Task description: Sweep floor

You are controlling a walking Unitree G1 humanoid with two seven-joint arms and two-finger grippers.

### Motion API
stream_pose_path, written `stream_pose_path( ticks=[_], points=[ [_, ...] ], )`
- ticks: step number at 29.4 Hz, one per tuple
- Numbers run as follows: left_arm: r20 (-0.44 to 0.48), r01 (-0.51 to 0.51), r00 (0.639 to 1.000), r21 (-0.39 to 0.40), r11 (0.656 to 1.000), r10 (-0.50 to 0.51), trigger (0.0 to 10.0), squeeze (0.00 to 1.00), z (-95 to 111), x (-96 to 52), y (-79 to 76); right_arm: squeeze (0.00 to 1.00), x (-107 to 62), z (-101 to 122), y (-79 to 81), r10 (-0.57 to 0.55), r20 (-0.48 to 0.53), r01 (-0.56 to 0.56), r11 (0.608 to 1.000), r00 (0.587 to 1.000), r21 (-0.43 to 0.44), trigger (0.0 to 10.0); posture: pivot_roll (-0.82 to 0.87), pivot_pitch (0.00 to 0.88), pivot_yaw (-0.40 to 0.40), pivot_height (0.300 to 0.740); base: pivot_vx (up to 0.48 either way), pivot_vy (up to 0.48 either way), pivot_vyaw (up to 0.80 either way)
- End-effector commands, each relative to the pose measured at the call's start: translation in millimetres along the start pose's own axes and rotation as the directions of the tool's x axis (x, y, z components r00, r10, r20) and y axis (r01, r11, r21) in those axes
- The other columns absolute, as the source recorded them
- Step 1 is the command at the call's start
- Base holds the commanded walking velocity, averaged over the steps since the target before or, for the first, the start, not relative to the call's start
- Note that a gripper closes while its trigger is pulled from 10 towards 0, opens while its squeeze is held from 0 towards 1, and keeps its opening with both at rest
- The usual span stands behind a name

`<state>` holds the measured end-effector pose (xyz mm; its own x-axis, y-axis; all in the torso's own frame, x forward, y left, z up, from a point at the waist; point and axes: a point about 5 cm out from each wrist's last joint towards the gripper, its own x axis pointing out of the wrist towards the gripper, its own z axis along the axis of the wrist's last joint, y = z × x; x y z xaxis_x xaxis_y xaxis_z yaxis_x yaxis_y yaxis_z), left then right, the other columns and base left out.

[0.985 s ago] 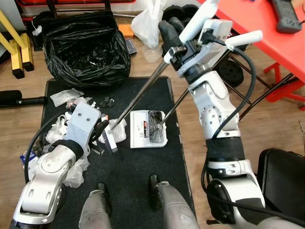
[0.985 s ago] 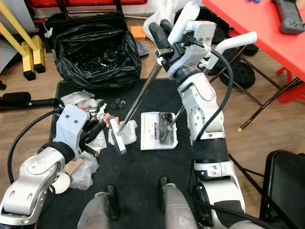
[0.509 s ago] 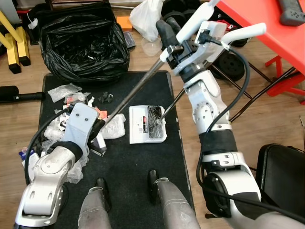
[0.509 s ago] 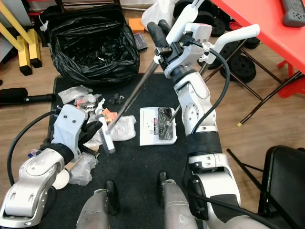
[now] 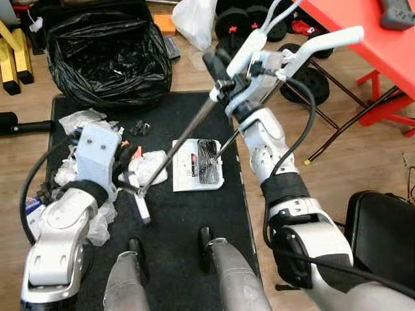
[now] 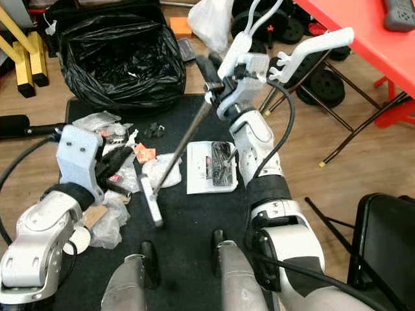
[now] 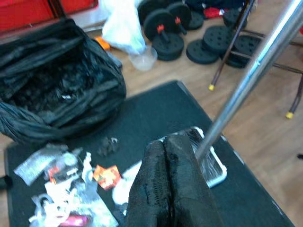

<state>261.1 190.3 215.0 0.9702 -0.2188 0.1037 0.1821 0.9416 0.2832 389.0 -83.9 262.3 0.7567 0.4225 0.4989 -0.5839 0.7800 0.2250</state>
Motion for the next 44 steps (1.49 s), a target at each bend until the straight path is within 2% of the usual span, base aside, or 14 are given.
stream_pose_path(
  ticks=[1,8,18,26,29,32,34,36,40,44],
  points=[
    [-0.021,-0.152,0.988,0.0,0.988,0.152,10.0,0.0,-5,-3.9,4.3,0.0,-2.5,4,-3.4,0.0,0.041,0.0,1.0,0.999,-0.013,10.0,-0.12,0.447,-0.173,0.74,0.0,0.0,0.0],
    [-0.021,-0.144,0.989,-0.006,0.99,0.144,10.0,0.0,-6,-4.2,0.3,0.0,-1.1,10,-5.5,0.018,0.068,-0.015,0.999,0.998,-0.039,10.0,-0.12,0.436,-0.172,0.74,0.0,0.0,0.0],
    [-0.029,-0.119,0.993,-0.023,0.993,0.118,10.0,0.0,-10,-4.7,-10.7,0.0,14.8,37,-4.3,0.025,0.189,-0.023,1.0,0.982,-0.013,10.0,-0.11,0.421,-0.172,0.74,0.0,0.0,0.0],
    [-0.032,-0.112,0.993,-0.026,0.993,0.111,10.0,0.0,-10,-5.8,-13.3,0.0,18.1,39,-11.2,-0.023,0.175,0.034,0.998,0.984,-0.06,10.0,-0.11,0.425,-0.174,0.74,0.0,0.0,0.0],
    [-0.034,-0.114,0.993,-0.024,0.993,0.113,10.0,0.0,-9,-7.0,-13.5,0.0,13.9,27,-20.2,-0.106,0.11,0.114,0.991,0.988,-0.069,10.0,-0.11,0.433,-0.178,0.74,0.0,0.0,0.0],
    [-0.034,-0.115,0.993,-0.024,0.993,0.114,10.0,0.0,-9,-7.3,-13.6,0.0,12.9,26,-21.0,-0.109,0.112,0.116,0.992,0.988,-0.055,10.0,-0.12,0.435,-0.178,0.74,0.0,0.0,0.0],
    [-0.034,-0.115,0.993,-0.024,0.993,0.114,10.0,0.0,-10,-7.5,-13.8,0.0,13.0,28,-20.9,-0.103,0.132,0.108,0.994,0.986,-0.033,10.0,-0.11,0.436,-0.178,0.74,0.0,0.0,0.0],
    [-0.034,-0.116,0.993,-0.024,0.993,0.115,10.0,0.0,-10,-8.0,-14.0,0.0,15.7,40,-20.9,-0.092,0.203,0.091,0.996,0.975,0.015,10.0,-0.11,0.438,-0.179,0.74,0.0,0.0,0.0],
    [-0.035,-0.116,0.993,-0.024,0.993,0.116,10.0,0.0,-9,-9.5,-14.1,0.0,18.5,50,-20.1,-0.082,0.253,0.076,0.997,0.964,0.032,10.0,-0.11,0.441,-0.181,0.74,0.0,0.0,0.0],
    [-0.038,-0.118,0.992,-0.023,0.993,0.117,10.0,0.0,-8,-13.9,-14.8,0.0,26.3,70,-13.8,-0.06,0.326,0.053,0.998,0.943,0.03,10.0,-0.11,0.459,-0.184,0.74,0.0,0.0,0.0]
  ],
)
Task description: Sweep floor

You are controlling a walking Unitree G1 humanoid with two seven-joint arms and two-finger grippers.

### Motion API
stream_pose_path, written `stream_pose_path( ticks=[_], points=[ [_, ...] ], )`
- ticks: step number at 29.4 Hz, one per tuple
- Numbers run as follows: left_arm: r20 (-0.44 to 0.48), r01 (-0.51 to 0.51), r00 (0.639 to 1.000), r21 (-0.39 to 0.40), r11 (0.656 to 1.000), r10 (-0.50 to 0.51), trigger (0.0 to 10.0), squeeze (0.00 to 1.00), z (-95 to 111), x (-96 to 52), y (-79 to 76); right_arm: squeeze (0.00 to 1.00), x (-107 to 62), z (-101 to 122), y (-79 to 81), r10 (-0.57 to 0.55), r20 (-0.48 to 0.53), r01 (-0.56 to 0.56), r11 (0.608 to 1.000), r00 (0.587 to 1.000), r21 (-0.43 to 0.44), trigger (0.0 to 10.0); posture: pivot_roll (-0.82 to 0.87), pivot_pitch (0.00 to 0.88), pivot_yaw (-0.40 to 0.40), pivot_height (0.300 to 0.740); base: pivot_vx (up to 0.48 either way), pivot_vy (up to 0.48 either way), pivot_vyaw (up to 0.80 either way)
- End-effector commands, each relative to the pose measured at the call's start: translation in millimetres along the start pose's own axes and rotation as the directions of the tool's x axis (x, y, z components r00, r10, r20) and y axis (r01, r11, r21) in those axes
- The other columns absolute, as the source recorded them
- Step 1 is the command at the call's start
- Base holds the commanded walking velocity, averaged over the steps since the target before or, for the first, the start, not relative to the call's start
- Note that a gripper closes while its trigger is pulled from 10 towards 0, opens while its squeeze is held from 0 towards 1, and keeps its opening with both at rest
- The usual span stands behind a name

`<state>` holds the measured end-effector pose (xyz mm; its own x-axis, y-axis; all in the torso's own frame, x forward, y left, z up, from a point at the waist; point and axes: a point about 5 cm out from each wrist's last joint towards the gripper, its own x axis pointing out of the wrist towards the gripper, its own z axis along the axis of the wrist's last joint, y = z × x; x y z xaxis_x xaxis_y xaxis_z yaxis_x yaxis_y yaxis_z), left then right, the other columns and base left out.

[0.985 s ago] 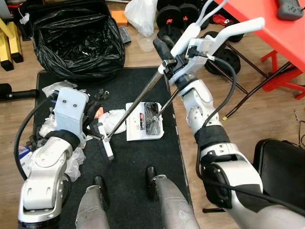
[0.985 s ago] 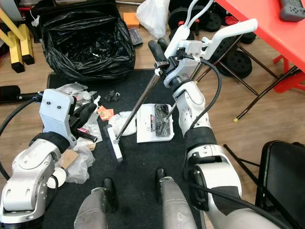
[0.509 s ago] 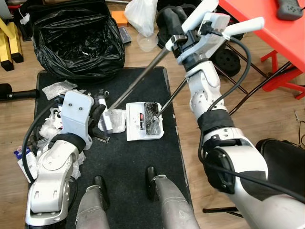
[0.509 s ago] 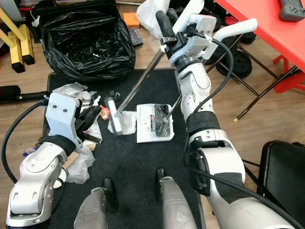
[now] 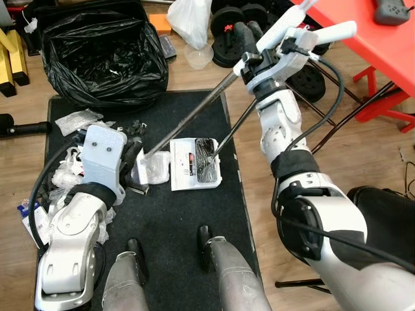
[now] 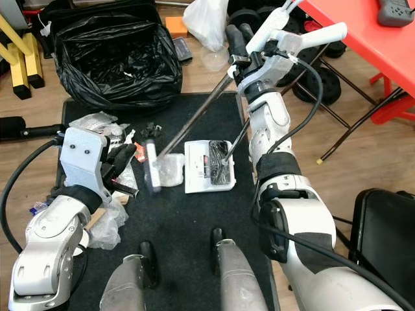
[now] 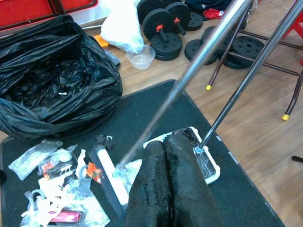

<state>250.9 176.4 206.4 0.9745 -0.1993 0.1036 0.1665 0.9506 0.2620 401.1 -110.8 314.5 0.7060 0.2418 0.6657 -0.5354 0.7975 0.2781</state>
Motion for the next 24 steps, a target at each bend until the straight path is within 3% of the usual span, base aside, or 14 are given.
stream_pose_path(
  ticks=[1,10,19,20,24],
  points=[
    [-0.03,-0.099,0.995,-0.004,0.995,0.098,10.0,0.0,-4,-6.1,2.8,0.0,6.2,16,3.1,0.014,0.092,-0.016,1.0,0.996,0.012,10.0,-0.11,0.459,-0.184,0.74,0.0,0.0,0.0],
    [-0.064,-0.112,0.992,-0.011,0.994,0.111,10.0,0.0,-3,-22.4,-0.2,0.0,16.8,12,11.3,-0.011,0.101,-0.005,0.988,0.995,0.157,10.0,-0.09,0.513,-0.207,0.74,0.0,0.0,0.0],
    [-0.07,-0.114,0.991,-0.014,0.993,0.113,10.0,0.0,-3,-24.3,-0.6,0.0,13.3,1,9.6,-0.035,0.031,0.031,0.991,0.999,0.128,10.0,-0.09,0.515,-0.207,0.74,0.0,0.0,0.0],
    [-0.073,-0.111,0.991,-0.022,0.994,0.109,10.0,0.0,-3,-22.5,-2.8,0.0,7.1,-4,4.6,-0.042,0.002,0.042,0.997,0.999,0.065,10.0,-0.11,0.51,-0.209,0.74,0.0,0.0,0.0],
    [-0.075,-0.109,0.991,-0.029,0.994,0.107,10.0,0.0,-3,-21.0,-4.1,0.0,3.1,-5,-0.3,-0.053,-0.012,0.054,0.998,0.998,0.022,10.0,-0.12,0.509,-0.208,0.74,0.0,0.0,0.0]
  ],
)
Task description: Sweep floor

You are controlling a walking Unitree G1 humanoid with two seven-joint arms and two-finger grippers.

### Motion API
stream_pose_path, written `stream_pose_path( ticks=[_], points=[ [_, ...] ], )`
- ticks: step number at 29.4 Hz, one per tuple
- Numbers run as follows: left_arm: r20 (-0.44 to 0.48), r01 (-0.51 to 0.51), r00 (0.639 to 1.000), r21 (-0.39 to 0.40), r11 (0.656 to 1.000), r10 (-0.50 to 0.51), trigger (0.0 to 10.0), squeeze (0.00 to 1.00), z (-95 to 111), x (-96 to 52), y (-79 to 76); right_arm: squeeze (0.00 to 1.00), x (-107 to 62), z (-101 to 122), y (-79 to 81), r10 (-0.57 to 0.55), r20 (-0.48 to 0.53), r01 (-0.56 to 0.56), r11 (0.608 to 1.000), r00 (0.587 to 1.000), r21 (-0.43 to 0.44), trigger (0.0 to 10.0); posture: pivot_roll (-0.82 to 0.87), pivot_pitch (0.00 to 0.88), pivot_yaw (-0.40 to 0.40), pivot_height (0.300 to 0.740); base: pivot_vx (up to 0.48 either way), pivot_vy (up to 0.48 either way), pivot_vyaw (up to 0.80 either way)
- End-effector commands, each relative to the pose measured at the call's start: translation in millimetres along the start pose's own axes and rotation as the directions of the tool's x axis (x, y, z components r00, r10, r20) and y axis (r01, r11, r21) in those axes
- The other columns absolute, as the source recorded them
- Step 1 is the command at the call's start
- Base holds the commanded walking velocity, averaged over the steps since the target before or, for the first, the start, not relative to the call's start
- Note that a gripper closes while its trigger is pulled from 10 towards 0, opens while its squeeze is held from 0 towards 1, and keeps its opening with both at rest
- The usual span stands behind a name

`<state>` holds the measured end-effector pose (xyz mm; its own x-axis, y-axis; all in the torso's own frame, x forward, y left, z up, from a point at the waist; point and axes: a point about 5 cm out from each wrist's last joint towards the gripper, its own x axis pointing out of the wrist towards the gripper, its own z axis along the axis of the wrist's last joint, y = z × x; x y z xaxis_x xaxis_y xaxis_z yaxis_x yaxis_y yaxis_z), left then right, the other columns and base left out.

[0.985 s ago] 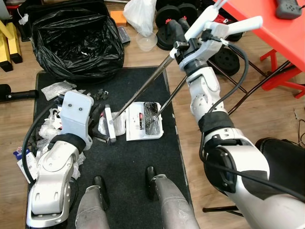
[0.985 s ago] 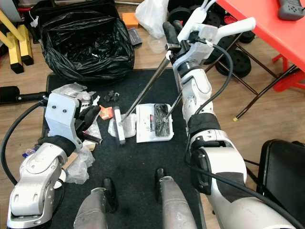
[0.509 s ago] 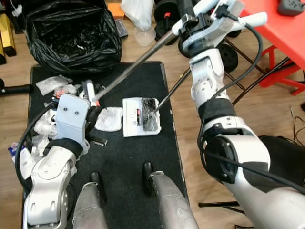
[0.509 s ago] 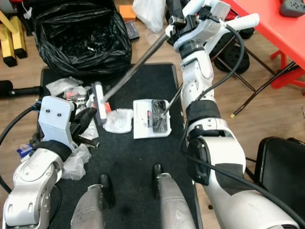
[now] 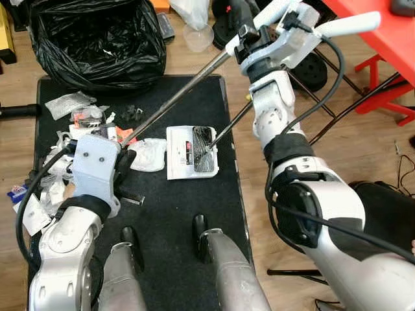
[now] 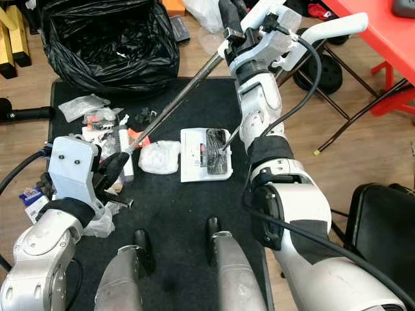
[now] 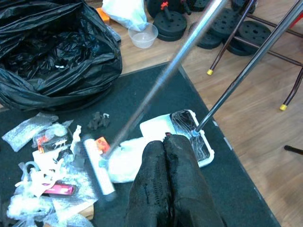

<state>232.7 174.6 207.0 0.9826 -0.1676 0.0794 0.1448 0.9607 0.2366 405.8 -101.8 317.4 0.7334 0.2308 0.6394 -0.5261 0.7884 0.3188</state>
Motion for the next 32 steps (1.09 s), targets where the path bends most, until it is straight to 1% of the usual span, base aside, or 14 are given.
stream_pose_path(
  ticks=[1,4,7,13,16,19,20,23,26,32],
  points=[
    [-0.041,-0.083,0.996,-0.01,0.996,0.083,10.0,0.0,-7,-3.2,0.6,0.0,-5.4,1,-7.6,-0.02,0.009,0.02,0.999,1.0,-0.026,10.0,-0.12,0.507,-0.207,0.74,0.0,0.0,0.0],
    [-0.044,-0.084,0.996,-0.014,0.996,0.084,10.0,0.0,-8,-2.5,0.3,0.0,-7.4,1,-10.5,-0.017,-0.002,0.016,0.998,1.0,-0.054,10.0,-0.12,0.498,-0.207,0.74,0.0,0.0,0.0],
    [-0.043,-0.085,0.996,-0.015,0.996,0.084,10.0,0.0,-9,-1.7,-0.1,0.0,-8.2,0,-11.1,-0.017,-0.008,0.016,0.998,1.0,-0.063,10.0,-0.13,0.496,-0.208,0.74,0.0,0.0,0.0],
    [-0.037,-0.081,0.996,-0.016,0.997,0.081,10.0,0.0,-10,3.5,-0.8,0.0,-10.7,1,-15.0,-0.041,-0.031,0.036,0.99,0.999,-0.135,10.0,-0.14,0.468,-0.204,0.74,0.0,0.0,0.0],
    [-0.037,-0.08,0.996,-0.016,0.997,0.08,10.0,0.0,-10,4.4,-1.0,0.0,-10.8,1,-15.9,-0.048,-0.031,0.043,0.989,0.998,-0.142,10.0,-0.14,0.468,-0.204,0.74,0.0,0.0,0.0],
    [-0.03,-0.074,0.997,-0.015,0.997,0.074,10.0,0.0,-11,8.1,-2.3,0.0,-10.8,6,-17.0,-0.049,-0.025,0.044,0.983,0.999,-0.177,10.0,-0.14,0.447,-0.199,0.74,0.0,0.0,0.0],
    [-0.026,-0.072,0.997,-0.014,0.997,0.071,10.0,0.0,-11,9.9,-2.9,0.0,-10.3,8,-17.4,-0.05,-0.022,0.044,0.978,0.999,-0.204,10.0,-0.15,0.439,-0.197,0.74,0.0,0.0,0.0],
    [-0.024,-0.07,0.997,-0.014,0.997,0.07,10.0,0.0,-11,11.0,-3.2,0.0,-10.1,9,-17.6,-0.051,-0.021,0.045,0.974,0.998,-0.222,10.0,-0.15,0.439,-0.197,0.74,0.0,0.0,0.0],
    [-0.016,-0.066,0.998,-0.015,0.998,0.066,10.0,0.0,-12,14.9,-4.6,0.0,-8.4,14,-18.8,-0.064,-0.018,0.057,0.964,0.998,-0.26,10.0,-0.15,0.417,-0.196,0.74,0.0,0.0,0.0],
    [-0.006,-0.067,0.998,-0.018,0.998,0.067,10.0,0.0,-12,18.5,-5.5,0.0,-6.2,18,-18.6,-0.068,-0.011,0.062,0.959,0.998,-0.277,10.0,-0.15,0.401,-0.195,0.74,0.0,0.0,0.0]
  ],
)
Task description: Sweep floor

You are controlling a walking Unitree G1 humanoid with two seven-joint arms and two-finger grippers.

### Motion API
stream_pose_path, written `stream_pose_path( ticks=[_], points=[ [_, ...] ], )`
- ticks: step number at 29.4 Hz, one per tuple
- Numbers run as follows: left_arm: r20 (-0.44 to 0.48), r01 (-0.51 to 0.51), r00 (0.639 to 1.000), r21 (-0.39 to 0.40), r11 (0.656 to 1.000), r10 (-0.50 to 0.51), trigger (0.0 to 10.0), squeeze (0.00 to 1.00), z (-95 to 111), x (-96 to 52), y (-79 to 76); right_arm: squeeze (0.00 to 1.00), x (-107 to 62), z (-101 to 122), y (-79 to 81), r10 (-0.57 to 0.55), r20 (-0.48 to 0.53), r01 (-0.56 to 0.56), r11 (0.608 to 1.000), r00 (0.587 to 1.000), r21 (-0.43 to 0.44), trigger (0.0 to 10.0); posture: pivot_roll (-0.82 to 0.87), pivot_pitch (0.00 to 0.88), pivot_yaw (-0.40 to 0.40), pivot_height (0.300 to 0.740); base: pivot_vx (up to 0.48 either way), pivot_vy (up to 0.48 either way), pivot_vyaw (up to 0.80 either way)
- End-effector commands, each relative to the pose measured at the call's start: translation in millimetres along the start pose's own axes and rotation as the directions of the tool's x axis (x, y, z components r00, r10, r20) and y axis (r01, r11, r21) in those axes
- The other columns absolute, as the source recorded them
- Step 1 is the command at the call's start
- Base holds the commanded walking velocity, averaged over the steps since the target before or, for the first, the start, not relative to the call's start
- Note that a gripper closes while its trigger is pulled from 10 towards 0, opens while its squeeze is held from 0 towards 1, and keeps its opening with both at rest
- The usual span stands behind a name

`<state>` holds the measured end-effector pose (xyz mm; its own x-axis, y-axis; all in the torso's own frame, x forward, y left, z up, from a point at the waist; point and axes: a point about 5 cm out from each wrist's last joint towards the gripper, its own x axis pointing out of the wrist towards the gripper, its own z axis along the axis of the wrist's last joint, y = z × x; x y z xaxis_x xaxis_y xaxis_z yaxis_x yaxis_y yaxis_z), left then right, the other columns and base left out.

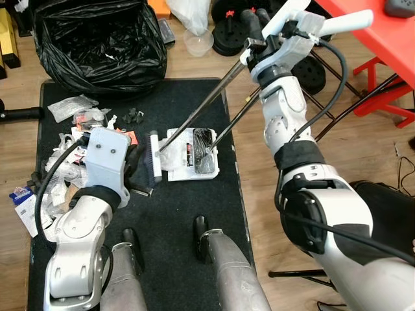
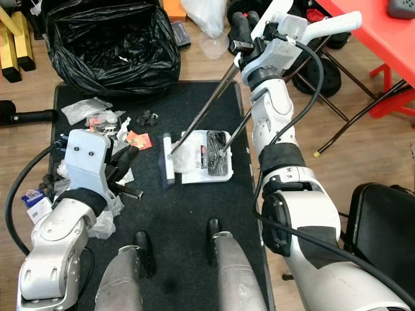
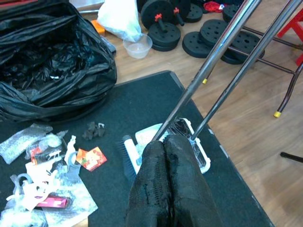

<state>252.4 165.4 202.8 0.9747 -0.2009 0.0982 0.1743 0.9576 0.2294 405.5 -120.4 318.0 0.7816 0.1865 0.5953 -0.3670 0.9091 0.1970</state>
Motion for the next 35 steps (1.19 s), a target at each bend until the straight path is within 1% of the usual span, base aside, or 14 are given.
stream_pose_path(
  ticks=[1,6,10,15,25,31,35],
  points=[
    [-0.029,-0.096,0.995,-0.007,0.995,0.096,10.0,0.0,-8,-1.4,1.4,0.0,-1.1,7,-5.8,0.003,0.019,-0.002,0.998,1.0,-0.06,10.0,-0.15,0.396,-0.196,0.74,0.0,0.0,0.0],
    [-0.017,-0.101,0.995,-0.01,0.995,0.101,10.0,0.0,-8,2.0,1.7,0.0,1.3,13,-6.5,0.001,0.025,0.001,0.997,1.0,-0.082,10.0,-0.16,0.385,-0.195,0.74,0.0,0.0,0.0],
    [-0.005,-0.103,0.995,-0.008,0.995,0.103,10.0,0.0,-8,6.2,3.0,0.0,3.7,17,-7.4,-0.007,0.018,0.01,0.99,1.0,-0.141,10.0,-0.16,0.37,-0.19,0.74,0.0,0.0,0.0],
    [0.008,-0.104,0.995,-0.007,0.995,0.104,10.0,0.0,-7,9.9,3.7,0.0,4.3,19,-8.0,-0.02,0.019,0.022,0.988,1.0,-0.15,10.0,-0.15,0.353,-0.184,0.74,0.0,0.0,0.0],
    [0.018,-0.105,0.994,-0.011,0.994,0.106,10.0,0.0,-7,12.9,4.0,0.0,3.7,20,-6.1,-0.014,0.018,0.017,0.987,1.0,-0.16,10.0,-0.15,0.338,-0.181,0.74,0.0,0.0,0.0],
    [0.028,-0.106,0.994,-0.014,0.994,0.107,10.0,0.0,-7,15.6,4.0,0.0,4.4,20,-5.0,-0.02,-0.006,0.018,0.982,1.0,-0.187,10.0,-0.15,0.329,-0.179,0.74,0.0,0.0,0.0],
    [0.034,-0.107,0.994,-0.015,0.994,0.107,10.0,0.0,-6,16.8,4.4,0.0,3.7,16,-6.3,-0.039,-0.045,0.029,0.98,0.998,-0.198,10.0,-0.15,0.327,-0.177,0.74,0.0,0.0,0.0]
  ],
)
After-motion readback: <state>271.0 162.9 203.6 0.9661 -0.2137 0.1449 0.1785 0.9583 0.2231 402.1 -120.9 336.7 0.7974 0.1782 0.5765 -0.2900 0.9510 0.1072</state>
